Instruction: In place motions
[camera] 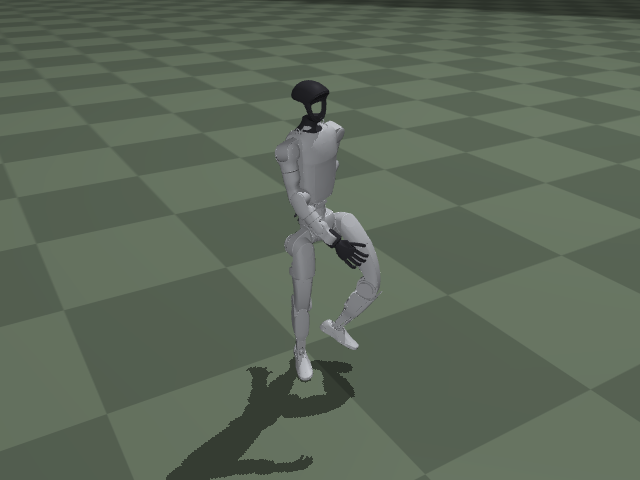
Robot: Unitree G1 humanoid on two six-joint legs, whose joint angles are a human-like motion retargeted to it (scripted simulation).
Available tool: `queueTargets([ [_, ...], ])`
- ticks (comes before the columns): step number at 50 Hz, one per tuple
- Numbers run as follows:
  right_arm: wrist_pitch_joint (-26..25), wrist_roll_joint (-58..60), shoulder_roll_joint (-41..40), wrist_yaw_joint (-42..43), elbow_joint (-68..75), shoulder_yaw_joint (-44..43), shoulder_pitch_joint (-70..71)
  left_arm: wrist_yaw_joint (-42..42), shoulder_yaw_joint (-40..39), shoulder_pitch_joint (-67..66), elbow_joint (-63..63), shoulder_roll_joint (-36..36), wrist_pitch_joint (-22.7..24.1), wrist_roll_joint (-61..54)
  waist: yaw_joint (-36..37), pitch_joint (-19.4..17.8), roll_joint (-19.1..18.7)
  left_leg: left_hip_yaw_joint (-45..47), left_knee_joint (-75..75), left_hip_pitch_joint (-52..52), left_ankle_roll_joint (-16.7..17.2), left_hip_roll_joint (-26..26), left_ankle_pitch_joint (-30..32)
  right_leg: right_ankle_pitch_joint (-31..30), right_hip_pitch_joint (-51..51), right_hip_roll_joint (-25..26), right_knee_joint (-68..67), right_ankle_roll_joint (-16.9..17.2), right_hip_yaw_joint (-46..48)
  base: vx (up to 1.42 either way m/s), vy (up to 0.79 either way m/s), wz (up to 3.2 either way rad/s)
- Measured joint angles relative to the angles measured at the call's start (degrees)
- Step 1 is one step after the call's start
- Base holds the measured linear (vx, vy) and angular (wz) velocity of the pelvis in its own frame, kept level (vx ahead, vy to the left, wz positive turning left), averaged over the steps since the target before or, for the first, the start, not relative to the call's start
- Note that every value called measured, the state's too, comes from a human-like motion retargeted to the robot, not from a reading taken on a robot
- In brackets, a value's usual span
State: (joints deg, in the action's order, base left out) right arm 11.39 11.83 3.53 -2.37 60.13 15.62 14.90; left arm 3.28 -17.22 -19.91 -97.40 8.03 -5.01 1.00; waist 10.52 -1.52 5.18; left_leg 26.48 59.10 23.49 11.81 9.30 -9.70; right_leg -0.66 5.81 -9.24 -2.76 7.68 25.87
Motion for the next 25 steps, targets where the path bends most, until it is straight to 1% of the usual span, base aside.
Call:
queueTargets([
  [1, -0.4, 0.4, -0.1, -1.0, 2.7, -0.5, -3.1, 0.3, 1.8, 1.9, 0.0, 0.3, 0.2, 0.2, -0.8, 0.3, 0.4, -0.1, -9.9, -5.6, -0.3, -3.7, -0.2, 0.5, 0.8, -0.3, -0.8, 0.5, 0.5, 0.33, 0.07, 0.48],
  [2, -0.9, 0.9, -0.1, -1.8, 5.8, -1.2, -6.1, 0.5, 3.7, 4.0, 0.0, 0.6, 0.4, 0.3, -1.3, 0.5, 0.7, -0.1, -20.0, -11.1, -0.5, -7.4, -1.8, 1.0, 1.6, -0.4, -1.7, 0.8, 0.8, 0.34, 0.08, 0.06],
  [3, -1.6, 1.5, 0.0, -2.3, 9.3, -2.1, -9.2, 0.5, 5.9, 6.3, 0.0, 0.9, 0.5, 0.5, -1.4, 0.6, 0.7, -0.1, -30.6, -16.7, -0.4, -10.9, -6.1, 1.4, 2.3, -0.1, -3.0, 0.9, 0.8, 0.36, 0.11, 0.23],
  [5, -3.3, 2.8, 1.1, -2.6, 18.0, -5.8, -15.2, 0.4, 11.2, 11.2, 0.0, 1.0, 0.4, 1.2, -4.3, 2.6, 0.1, 8.4, -44.4, -27.6, -0.9, -12.8, -15.0, -0.1, 3.1, 0.6, -6.7, 1.6, 4.8, 0.37, 0.19, 0.93],
  [6, -4.8, 3.7, 2.1, -2.8, 22.2, -8.0, -17.8, 1.3, 12.8, 14.2, 0.6, 0.3, -0.1, 1.6, -7.3, 3.9, -1.2, 9.0, -47.9, -28.4, -3.3, -11.6, -15.9, -4.9, 2.2, 0.6, -10.9, 1.9, 8.3, 0.24, 0.27, 1.31],
  [7, -6.2, 4.1, 3.2, -3.0, 26.1, -10.3, -19.8, 2.5, 14.1, 17.5, 1.9, -0.4, -0.5, 2.1, -9.9, 4.4, -2.7, 7.6, -50.0, -28.0, -4.9, -10.3, -16.6, -10.1, 0.0, 0.1, -16.8, 1.6, 11.0, 0.00, 0.29, 0.97],
  [8, -7.5, 3.6, 4.8, -3.4, 29.7, -12.6, -20.8, 4.7, 14.9, 21.6, 4.3, -1.0, -0.9, 2.7, -11.7, 3.4, -4.5, 2.5, -49.3, -25.4, -4.9, -8.6, -17.0, -16.5, -5.0, -1.2, -26.1, -0.2, 11.9, -0.19, 0.29, 0.76],
  [9, -8.2, 2.0, 6.6, -3.3, 32.7, -14.8, -21.3, 6.5, 15.5, 25.2, 8.1, -1.4, -0.7, 3.1, -14.0, 1.1, -5.0, -0.3, -49.2, -24.8, -5.4, -8.5, -17.7, -20.0, -10.9, -2.3, -35.3, -1.6, 8.9, -0.34, 0.29, 0.75],
  [10, -8.6, 0.0, 8.5, -3.1, 35.5, -17.1, -21.7, 8.2, 15.9, 28.6, 12.6, -1.7, -0.1, 3.6, -16.6, -1.9, -4.8, -2.0, -49.2, -25.1, -6.1, -9.1, -18.6, -22.0, -17.3, -3.4, -44.5, -2.9, 3.9, -0.46, 0.32, 0.28],
  [11, -9.4, -2.7, 10.5, -2.7, 36.5, -19.1, -22.1, 10.1, 16.7, 32.2, 17.6, -1.0, 1.2, 2.9, -17.0, -5.2, -5.2, 1.5, -49.8, -26.5, -7.1, -9.0, -19.4, -18.9, -21.7, -5.5, -52.9, -4.0, 3.3, -0.54, 0.33, -0.12],
  [12, -10.3, -5.2, 12.2, -2.3, 37.3, -21.0, -22.7, 11.9, 17.3, 35.6, 22.4, -0.1, 2.5, 2.5, -18.2, -8.1, -5.6, 2.9, -50.3, -27.3, -8.0, -8.9, -19.8, -16.3, -26.4, -7.1, -60.7, -4.5, 2.4, -0.59, 0.33, -0.13],
  [13, -11.4, -7.5, 13.4, -1.9, 37.3, -23.0, -23.7, 13.3, 17.4, 38.9, 26.9, 1.2, 3.7, 2.7, -20.7, -10.5, -6.2, 0.2, -50.6, -27.1, -8.8, -8.8, -19.6, -14.9, -31.8, -7.6, -67.3, -4.0, 1.0, -0.50, 0.27, 0.39],
  [15, -13.3, -10.9, 15.1, -0.1, 37.3, -25.5, -26.0, 13.4, 15.9, 43.1, 34.0, 3.9, 5.7, 4.5, -24.6, -12.5, -7.0, -0.8, -50.8, -25.3, -10.1, -7.8, -18.8, -12.0, -42.7, -6.1, -76.5, -4.1, -1.3, -0.29, 0.17, 0.57],
  [17, -14.0, -12.9, 16.7, 3.4, 37.3, -27.5, -29.8, 9.2, 16.1, 44.5, 37.8, 5.5, 6.7, 4.7, -29.0, -11.8, -7.5, 1.0, -51.4, -24.9, -11.0, -6.2, -17.4, -9.0, -50.4, -6.5, -81.4, -4.2, -0.6, 0.05, 0.06, 0.75],
  [20, -13.7, -15.4, 17.8, 7.3, 37.3, -30.6, -36.2, 4.5, 18.9, 45.0, 40.6, 5.4, 8.3, 1.9, -29.9, -9.2, -9.3, 2.9, -52.3, -24.1, -11.9, -4.0, -16.0, -7.2, -56.1, -4.9, -81.7, -5.3, 1.4, 0.22, -0.07, 0.31],
  [23, -14.2, -15.7, 16.7, 8.5, 37.3, -32.6, -39.2, 6.8, 20.5, 44.7, 41.0, 4.1, 9.1, 0.4, -27.0, -7.4, -8.4, 2.9, -52.5, -24.6, -11.6, -4.9, -16.6, -7.4, -53.4, -5.1, -78.3, -6.1, 0.5, 0.14, -0.13, -0.21],
  [25, -14.5, -16.2, 15.4, 8.0, 37.3, -32.8, -39.9, 8.7, 21.4, 43.1, 39.7, 2.8, 9.1, 0.8, -24.2, -6.0, -7.2, 3.3, -52.9, -25.8, -10.8, -5.9, -17.1, -8.5, -48.2, -4.2, -73.6, -5.1, -1.4, 0.14, -0.16, -0.37],
])
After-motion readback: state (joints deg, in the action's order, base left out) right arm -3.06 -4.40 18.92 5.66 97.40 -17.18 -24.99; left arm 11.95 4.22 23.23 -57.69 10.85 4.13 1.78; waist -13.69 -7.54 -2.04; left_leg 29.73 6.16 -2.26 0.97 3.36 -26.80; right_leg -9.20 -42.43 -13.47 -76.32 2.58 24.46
